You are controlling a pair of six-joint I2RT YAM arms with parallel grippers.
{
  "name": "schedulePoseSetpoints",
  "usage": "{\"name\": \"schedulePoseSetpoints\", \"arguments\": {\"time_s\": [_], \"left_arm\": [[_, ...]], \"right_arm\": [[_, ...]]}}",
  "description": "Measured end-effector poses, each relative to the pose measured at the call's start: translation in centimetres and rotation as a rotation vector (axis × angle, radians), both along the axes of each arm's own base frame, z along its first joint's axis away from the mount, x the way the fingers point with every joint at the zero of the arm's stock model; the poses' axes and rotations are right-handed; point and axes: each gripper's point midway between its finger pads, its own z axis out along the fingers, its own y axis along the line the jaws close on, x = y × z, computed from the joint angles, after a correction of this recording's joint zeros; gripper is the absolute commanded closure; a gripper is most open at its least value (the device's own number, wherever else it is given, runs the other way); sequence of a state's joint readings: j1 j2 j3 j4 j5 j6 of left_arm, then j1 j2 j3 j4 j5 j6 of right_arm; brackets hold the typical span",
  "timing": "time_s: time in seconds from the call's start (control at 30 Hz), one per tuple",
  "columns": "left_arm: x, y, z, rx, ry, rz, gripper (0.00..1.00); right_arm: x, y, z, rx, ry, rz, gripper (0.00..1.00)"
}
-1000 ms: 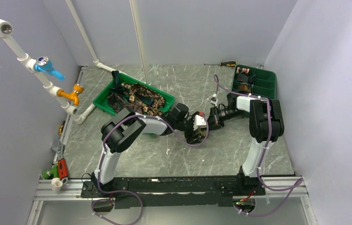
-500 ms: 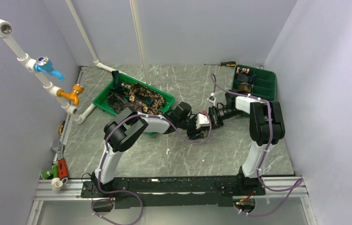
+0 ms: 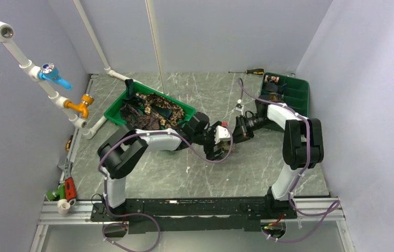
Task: Roll the ties
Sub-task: Pick up the tie at the center of the board, then place the tie in the storage box.
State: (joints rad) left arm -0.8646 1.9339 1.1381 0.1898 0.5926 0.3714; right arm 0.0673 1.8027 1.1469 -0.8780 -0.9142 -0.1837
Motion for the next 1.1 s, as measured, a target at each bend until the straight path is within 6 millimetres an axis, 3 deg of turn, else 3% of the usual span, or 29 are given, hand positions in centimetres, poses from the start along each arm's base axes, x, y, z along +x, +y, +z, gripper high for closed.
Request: {"name": "schedulePoseSetpoints", "arguments": {"time_s": [0.17,0.3,0.43,0.53,0.7,0.83,1.1], "left_arm": [[0.5,3.1,4.8,-0.016,-0.055,0.062,0.0],[0.9,6.1,8.7,-0.019,-0.119,0.117,0.01],[0.1,7.9,11.6,-0.026,-0.157,0.121,0.01],[-0.5,9.0,12.2,-0.019,-0.135,0.121,0.01],[-0.8,10.7,11.1,0.023,-0.023,0.146,0.01],[-0.9,11.5,10.9,0.023,0.038,0.169,0.01],[-1.3,11.6,12.0,-0.004,0.052,0.178,0.01]], "right_arm": [[1.8,-2.4,2.7,-0.029,-0.063,-0.001,1.0],[5.0,-6.2,6.6,-0.091,-0.201,-0.019,1.0],[7.5,-10.2,11.2,-0.173,-0.347,-0.028,1.0],[8.7,-13.3,13.6,-0.257,-0.425,-0.051,1.0],[10.1,-18.8,15.9,-0.452,-0.542,-0.061,1.0],[10.0,-22.5,16.4,-0.633,-0.587,0.004,1.0],[9.3,-28.0,16.7,-0.887,-0.606,0.161,1.0]]}}
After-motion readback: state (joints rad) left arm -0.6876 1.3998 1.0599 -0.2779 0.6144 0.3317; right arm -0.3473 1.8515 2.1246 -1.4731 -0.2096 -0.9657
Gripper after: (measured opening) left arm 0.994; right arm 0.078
